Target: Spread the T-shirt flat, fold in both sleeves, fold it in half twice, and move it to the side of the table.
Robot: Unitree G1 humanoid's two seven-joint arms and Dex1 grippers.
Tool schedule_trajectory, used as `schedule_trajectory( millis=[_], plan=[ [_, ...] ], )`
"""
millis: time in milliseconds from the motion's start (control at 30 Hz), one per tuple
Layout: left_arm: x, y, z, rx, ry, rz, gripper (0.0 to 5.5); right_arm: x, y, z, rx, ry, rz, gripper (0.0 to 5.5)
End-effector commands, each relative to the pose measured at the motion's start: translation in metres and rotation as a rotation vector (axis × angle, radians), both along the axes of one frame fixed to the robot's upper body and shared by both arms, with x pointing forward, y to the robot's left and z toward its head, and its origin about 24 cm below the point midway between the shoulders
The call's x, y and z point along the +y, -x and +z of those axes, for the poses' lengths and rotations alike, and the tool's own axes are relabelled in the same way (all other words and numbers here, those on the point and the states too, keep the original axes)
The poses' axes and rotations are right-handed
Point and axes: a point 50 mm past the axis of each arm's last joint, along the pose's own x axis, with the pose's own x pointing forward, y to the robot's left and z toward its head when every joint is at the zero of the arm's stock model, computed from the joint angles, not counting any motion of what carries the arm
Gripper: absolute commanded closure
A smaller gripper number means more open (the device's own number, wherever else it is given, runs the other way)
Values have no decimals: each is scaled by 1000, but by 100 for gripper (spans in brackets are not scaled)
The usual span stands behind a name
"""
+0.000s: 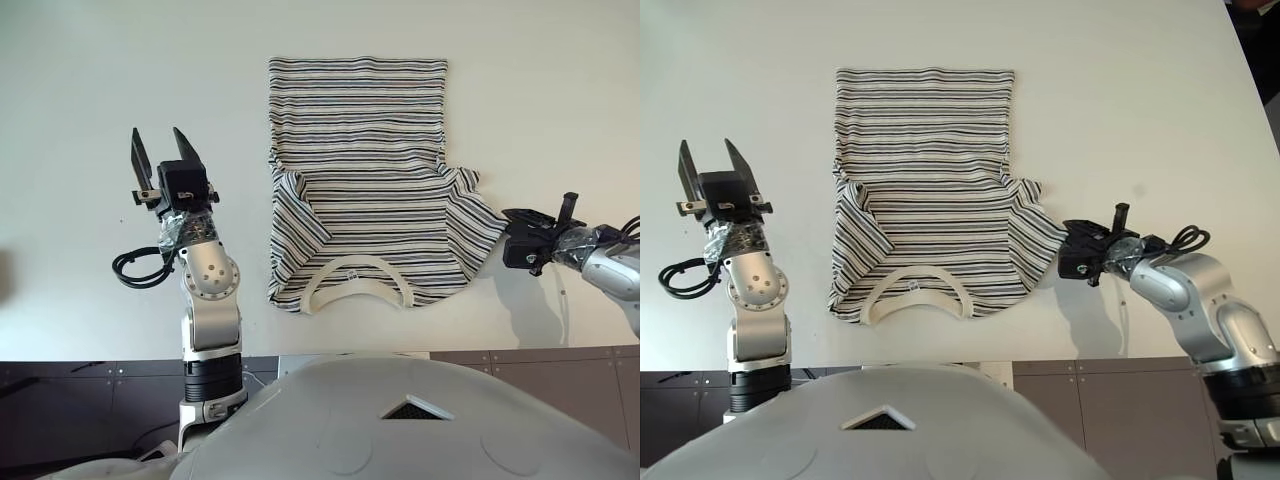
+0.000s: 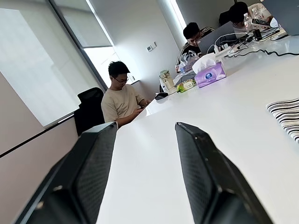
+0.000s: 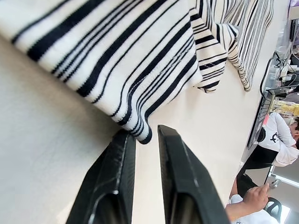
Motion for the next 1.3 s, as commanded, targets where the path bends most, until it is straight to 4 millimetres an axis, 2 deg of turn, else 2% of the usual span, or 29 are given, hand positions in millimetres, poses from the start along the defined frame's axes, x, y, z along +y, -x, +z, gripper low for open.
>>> schedule_trajectory(
  millis=[33, 167, 267, 467, 600, 800, 1067, 1200, 1300],
  plan=[
    [-1, -2, 1, -9, -6, -5, 318, 7, 9, -9, 49, -8, 27, 535],
    [-2, -2, 0, -8, -4, -6, 318, 7, 9, -8, 36, -13, 18, 535],
    [-1, 2, 0, -8, -6, 6, 318, 7, -1, 5, -66, -63, -2, 535],
    [5, 9, -6, 22, -9, 26, 318, 25, -7, 33, -140, -236, 49, 535],
    [3, 9, -10, 35, -12, 6, 318, 44, -3, 40, -114, -352, 106, 535],
    [2, 5, -11, 46, -25, -39, 318, 64, 2, 34, -71, -423, 148, 535],
    [3, -13, -9, 57, -56, -136, 318, 95, -1, 10, -17, -533, 118, 535],
    [5, -16, -8, 63, -82, -182, 318, 99, 4, 4, 48, -565, 100, 535],
    [5, -14, -9, 71, -88, -189, 318, 98, 0, 2, 49, -566, 89, 535]
  ],
)
